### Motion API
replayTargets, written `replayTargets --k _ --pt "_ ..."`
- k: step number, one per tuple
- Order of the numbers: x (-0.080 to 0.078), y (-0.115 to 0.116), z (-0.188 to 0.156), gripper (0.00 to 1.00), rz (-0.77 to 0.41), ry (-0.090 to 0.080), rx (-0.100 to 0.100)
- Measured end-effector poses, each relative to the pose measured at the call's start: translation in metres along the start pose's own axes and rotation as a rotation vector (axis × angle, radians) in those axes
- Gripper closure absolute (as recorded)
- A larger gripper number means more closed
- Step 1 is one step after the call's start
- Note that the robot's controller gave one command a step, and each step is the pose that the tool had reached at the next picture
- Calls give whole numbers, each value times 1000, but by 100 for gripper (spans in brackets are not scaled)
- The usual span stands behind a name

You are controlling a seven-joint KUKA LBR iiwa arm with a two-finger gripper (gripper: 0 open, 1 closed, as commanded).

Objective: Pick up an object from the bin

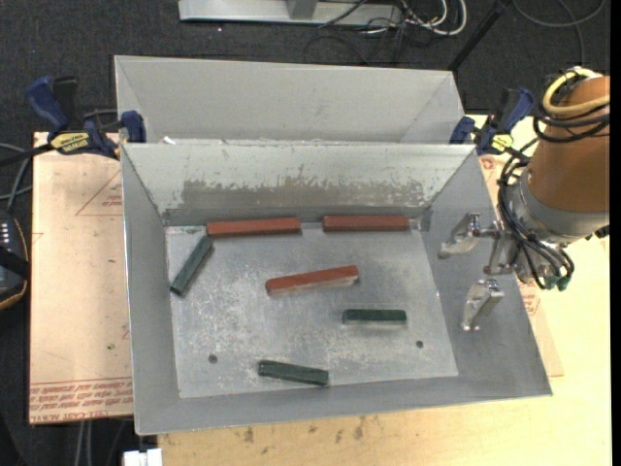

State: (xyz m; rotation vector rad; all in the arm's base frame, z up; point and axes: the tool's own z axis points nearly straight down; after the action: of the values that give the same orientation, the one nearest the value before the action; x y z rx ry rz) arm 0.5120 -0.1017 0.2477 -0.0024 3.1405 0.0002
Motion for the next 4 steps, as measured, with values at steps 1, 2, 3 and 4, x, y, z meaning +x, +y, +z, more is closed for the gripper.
replayTargets --k 1,2,3,4 --pt "0 0 0 0 0 0 0" --pt "4 2 48 0 -3 -7 1" --pt "-10 12 108 0 79 -5 0" --pt "-14 75 167 100 -17 -18 0"
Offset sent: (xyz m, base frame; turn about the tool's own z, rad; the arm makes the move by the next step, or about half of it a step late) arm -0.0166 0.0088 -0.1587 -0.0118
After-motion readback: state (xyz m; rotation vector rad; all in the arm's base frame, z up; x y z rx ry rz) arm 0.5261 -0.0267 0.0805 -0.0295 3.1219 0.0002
